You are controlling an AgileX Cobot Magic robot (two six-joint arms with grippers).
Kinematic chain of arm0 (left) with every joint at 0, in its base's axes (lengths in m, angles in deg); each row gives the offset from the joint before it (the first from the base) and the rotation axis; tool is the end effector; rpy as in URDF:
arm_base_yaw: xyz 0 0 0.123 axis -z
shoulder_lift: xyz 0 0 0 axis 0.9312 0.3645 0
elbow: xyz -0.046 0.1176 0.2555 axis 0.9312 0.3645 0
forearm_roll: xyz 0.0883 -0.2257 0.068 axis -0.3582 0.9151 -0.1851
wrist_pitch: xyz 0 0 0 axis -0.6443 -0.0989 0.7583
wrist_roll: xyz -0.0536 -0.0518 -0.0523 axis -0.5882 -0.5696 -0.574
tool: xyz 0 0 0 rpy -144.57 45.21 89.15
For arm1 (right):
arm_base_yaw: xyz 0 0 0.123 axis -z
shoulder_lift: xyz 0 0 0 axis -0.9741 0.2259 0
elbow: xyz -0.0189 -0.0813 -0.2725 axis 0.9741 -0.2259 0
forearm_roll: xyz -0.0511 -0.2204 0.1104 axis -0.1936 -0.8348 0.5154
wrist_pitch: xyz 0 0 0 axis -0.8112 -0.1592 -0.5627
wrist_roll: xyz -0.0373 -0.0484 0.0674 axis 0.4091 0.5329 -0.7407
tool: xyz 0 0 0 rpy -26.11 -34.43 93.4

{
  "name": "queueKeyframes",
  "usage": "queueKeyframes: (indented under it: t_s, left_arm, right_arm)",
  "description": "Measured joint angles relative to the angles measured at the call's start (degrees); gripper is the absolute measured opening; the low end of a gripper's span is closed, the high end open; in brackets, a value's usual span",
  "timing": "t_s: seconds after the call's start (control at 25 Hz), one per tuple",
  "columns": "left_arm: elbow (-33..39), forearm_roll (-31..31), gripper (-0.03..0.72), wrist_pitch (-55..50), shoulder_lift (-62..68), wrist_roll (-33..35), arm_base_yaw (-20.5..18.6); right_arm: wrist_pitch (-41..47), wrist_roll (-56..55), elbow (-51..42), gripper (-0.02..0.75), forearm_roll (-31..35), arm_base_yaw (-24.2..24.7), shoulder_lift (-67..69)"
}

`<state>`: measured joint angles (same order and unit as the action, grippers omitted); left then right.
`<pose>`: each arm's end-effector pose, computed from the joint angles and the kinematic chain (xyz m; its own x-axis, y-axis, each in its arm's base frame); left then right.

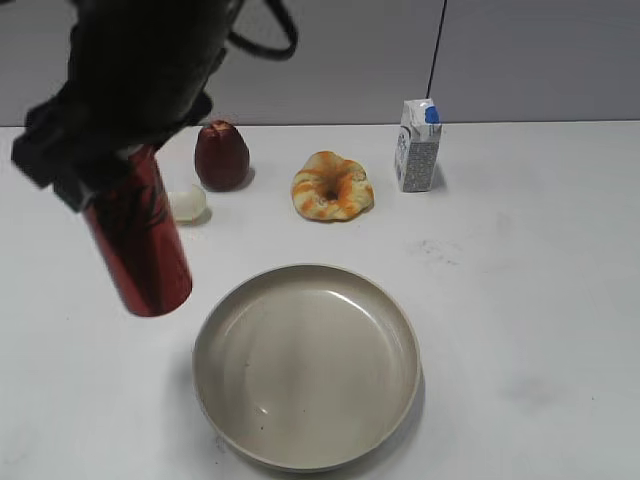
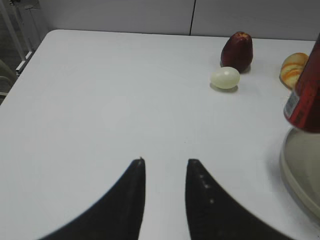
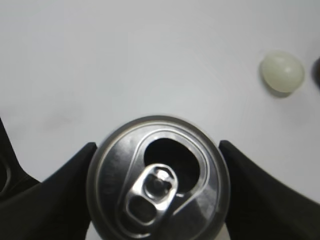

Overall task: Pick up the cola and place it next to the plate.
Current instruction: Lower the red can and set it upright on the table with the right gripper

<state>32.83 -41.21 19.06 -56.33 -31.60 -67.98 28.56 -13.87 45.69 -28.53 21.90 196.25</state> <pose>-0.0057 -0.0126 0.2809 -0.4133 0.0310 -0.9101 0.1481 0.9884 -0.0337 0.2502 0.3858 0.3033 -0.4237 -0.6905 -0.5863 -0.8869 0.4479 0.1135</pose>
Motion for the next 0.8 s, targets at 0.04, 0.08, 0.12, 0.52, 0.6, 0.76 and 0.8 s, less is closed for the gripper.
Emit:
queueKeyframes:
  t_s: [0.04, 0.08, 0.12, 0.52, 0.6, 0.76, 0.8]
  left_arm:
    - [0.00, 0.00, 0.221, 0.00, 0.00, 0.00, 0.00]
    - [0.00, 0.00, 0.221, 0.00, 0.00, 0.00, 0.00]
    - [0.00, 0.00, 0.221, 0.00, 0.00, 0.00, 0.00]
    - [0.00, 0.00, 0.221, 0.00, 0.00, 0.00, 0.00]
    - [0.00, 0.00, 0.221, 0.00, 0.00, 0.00, 0.00]
    - [0.00, 0.00, 0.221, 0.00, 0.00, 0.00, 0.00]
    - [0.00, 0.00, 0.221, 0.00, 0.00, 0.00, 0.00]
  right_arm:
    - [-1.26, 0.05, -0.99, 0.510, 0.00, -0.83, 0.64]
    - [-2.48, 0.05, -1.86, 0.510, 0.00, -1.43, 1.51]
    - [-3.63, 0.05, -2.49, 0.510, 0.00, -2.03, 2.50]
    - [-11.14, 0.17, -4.63, 0.510, -1.42, -3.19, 8.95]
    - [-12.25, 0.17, -4.73, 0.510, -2.08, -3.19, 9.09]
    - [-12.54, 0.17, -4.73, 0.510, -2.63, -3.19, 9.15]
    - [-12.30, 0.17, -4.73, 0.510, -2.75, -3.19, 9.21]
